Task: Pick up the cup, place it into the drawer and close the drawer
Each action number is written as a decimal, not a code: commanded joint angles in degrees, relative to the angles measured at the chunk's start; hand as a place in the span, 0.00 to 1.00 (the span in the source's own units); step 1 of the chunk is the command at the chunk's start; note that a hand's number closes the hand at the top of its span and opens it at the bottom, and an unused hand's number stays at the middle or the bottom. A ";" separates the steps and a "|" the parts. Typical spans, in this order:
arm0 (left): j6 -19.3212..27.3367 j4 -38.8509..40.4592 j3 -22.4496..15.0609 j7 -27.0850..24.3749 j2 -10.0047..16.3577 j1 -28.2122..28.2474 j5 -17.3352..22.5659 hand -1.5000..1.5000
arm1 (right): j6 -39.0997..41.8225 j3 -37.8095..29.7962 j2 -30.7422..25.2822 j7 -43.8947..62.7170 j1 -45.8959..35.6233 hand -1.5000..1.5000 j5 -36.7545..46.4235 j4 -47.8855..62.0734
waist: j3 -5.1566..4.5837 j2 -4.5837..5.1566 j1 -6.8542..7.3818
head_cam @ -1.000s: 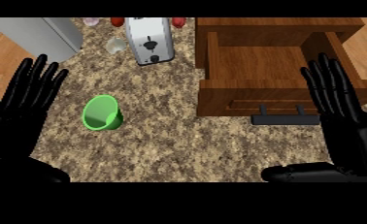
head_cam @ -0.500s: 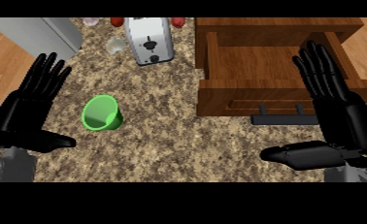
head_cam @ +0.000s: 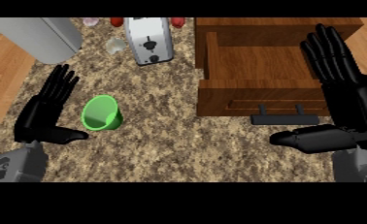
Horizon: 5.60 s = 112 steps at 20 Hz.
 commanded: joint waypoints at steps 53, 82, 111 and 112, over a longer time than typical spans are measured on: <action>12.69 52.03 0.98 -53.96 -2.35 -18.04 -18.58 1.00 | 2.22 -1.85 -1.06 1.51 -5.19 0.00 -0.26 3.48 | -0.28 0.89 -1.55; 21.23 23.26 -4.33 -21.75 -15.81 -39.55 -10.43 1.00 | 1.22 -6.09 -2.39 2.08 -5.20 0.00 -1.10 4.04 | 0.09 -0.58 0.74; 37.90 51.04 -32.25 1.80 -15.91 -63.55 1.34 1.00 | 4.37 -1.74 -0.96 -1.55 -8.33 0.00 -0.46 6.95 | 0.16 2.18 -8.86; 37.53 50.75 -32.44 3.96 -15.91 -65.28 2.42 1.00 | 3.88 -1.40 0.02 -1.65 -7.71 0.00 -0.64 6.47 | 0.16 1.99 -9.04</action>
